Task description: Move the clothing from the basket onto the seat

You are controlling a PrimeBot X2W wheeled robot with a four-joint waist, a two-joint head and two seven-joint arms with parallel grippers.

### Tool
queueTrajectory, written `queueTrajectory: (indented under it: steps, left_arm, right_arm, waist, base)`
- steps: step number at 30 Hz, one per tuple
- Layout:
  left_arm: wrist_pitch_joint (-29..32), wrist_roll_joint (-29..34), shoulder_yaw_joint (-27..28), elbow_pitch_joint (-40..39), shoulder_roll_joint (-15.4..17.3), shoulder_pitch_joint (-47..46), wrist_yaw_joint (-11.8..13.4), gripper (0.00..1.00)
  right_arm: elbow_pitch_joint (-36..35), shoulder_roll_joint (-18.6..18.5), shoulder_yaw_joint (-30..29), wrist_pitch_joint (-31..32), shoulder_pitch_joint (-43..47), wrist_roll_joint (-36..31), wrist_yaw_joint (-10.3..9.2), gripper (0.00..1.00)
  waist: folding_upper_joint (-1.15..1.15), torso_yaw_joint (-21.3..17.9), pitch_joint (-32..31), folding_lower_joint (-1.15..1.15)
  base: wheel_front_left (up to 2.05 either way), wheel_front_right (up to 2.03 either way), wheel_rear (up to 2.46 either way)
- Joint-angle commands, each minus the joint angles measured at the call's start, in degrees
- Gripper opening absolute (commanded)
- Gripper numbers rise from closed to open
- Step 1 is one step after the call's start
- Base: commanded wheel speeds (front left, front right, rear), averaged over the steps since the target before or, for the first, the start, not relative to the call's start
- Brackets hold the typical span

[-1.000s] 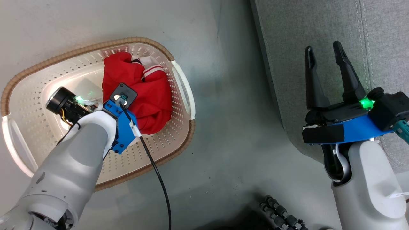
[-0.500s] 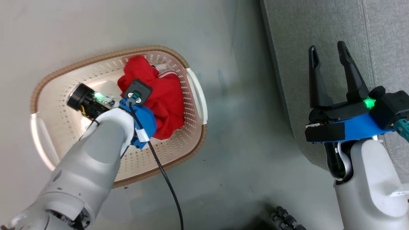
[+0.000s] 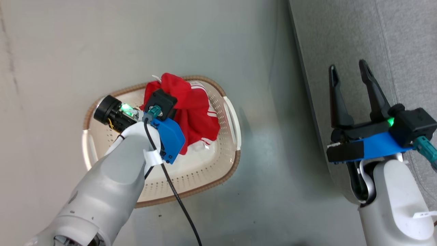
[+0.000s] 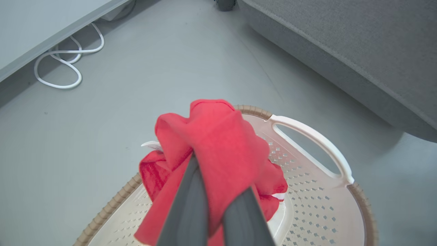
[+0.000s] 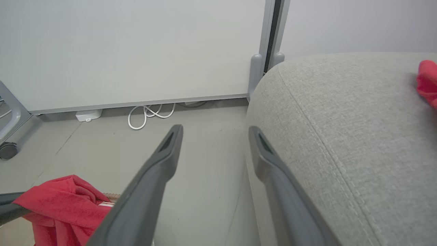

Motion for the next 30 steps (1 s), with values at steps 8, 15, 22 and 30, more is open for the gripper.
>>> queueTrajectory:
  steps: [8,15,22,30]
  left_arm:
    - [-0.27,0.65,4.73,-8.01,1.03,6.01,-0.25,0.00]
    - [-0.27,2.33,8.40,-13.45,0.42,9.83,-0.33,0.00]
    - [-0.28,4.37,11.50,-17.34,-0.30,12.23,-0.38,0.00]
    - [-0.28,6.00,13.15,-21.21,-1.44,14.46,-0.61,0.00]
  right_arm:
    - [1.88,-0.01,-0.99,-0.20,5.00,-1.33,0.01,1.00]
    - [3.04,-0.02,-0.81,-0.20,8.70,-1.86,0.01,1.00]
    - [4.14,-0.02,-0.73,-0.20,11.67,-1.88,0.01,1.00]
    - [5.30,-0.02,-0.75,-0.20,15.84,-1.30,0.01,1.00]
  waist:
    - [0.00,4.04,-11.50,0.00]
    - [0.00,5.98,-18.71,0.00]
    - [0.00,7.58,-25.39,0.00]
    - [0.00,9.15,-32.35,0.00]
  base:
    - [0.00,0.00,0.00]
    - [0.00,0.00,0.00]
    - [0.00,0.00,0.00]
    - [0.00,0.00,0.00]
